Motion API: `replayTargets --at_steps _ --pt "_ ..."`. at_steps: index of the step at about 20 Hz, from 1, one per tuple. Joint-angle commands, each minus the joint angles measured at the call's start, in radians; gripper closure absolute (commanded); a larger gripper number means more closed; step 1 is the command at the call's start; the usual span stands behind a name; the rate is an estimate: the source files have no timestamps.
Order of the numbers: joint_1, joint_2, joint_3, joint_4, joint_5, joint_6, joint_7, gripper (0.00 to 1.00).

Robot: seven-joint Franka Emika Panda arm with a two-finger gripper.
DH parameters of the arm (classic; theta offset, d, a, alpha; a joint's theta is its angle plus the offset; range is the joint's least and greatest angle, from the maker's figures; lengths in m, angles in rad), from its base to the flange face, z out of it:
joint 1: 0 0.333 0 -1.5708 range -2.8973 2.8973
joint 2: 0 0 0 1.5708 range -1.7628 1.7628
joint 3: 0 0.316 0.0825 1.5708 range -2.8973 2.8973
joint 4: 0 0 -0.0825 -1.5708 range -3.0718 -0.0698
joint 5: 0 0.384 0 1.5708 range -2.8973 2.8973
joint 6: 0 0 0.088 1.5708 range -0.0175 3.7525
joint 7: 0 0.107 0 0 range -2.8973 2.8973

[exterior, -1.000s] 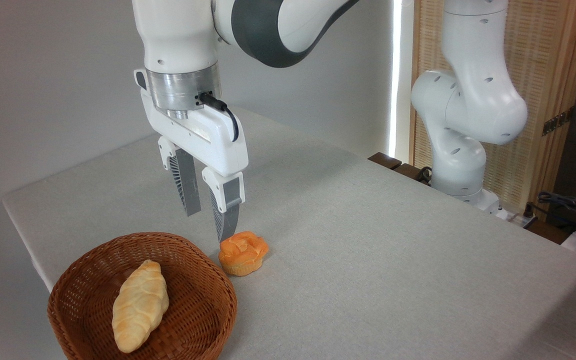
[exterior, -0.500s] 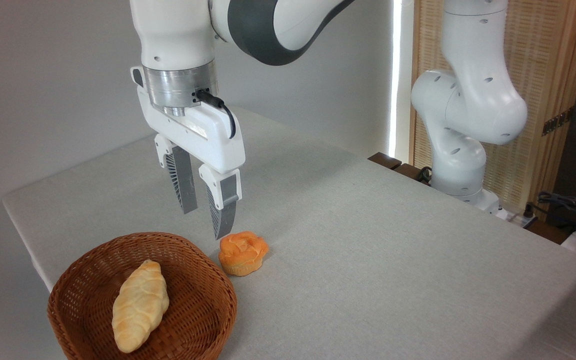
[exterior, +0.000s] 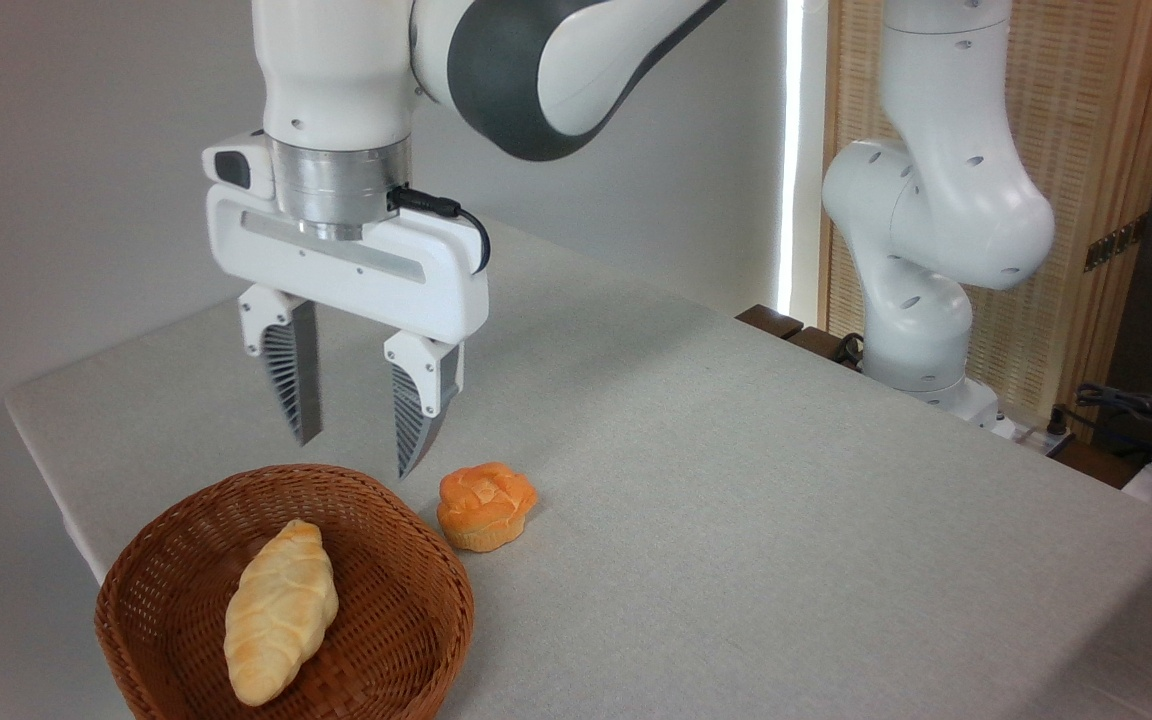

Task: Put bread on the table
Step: 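Move the open gripper over the braided roll in the basket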

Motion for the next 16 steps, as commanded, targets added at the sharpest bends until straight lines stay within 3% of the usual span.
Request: replayTargets --at_steps 1,6,16 --pt "-0.003 0.02 0.003 0.008 -0.02 0.117 -0.154 0.0" --pt "-0.004 0.088 0.002 0.007 -0.014 0.239 -0.176 0.0" --pt "-0.006 0.213 -0.011 0.007 -0.004 0.339 -0.17 0.0"
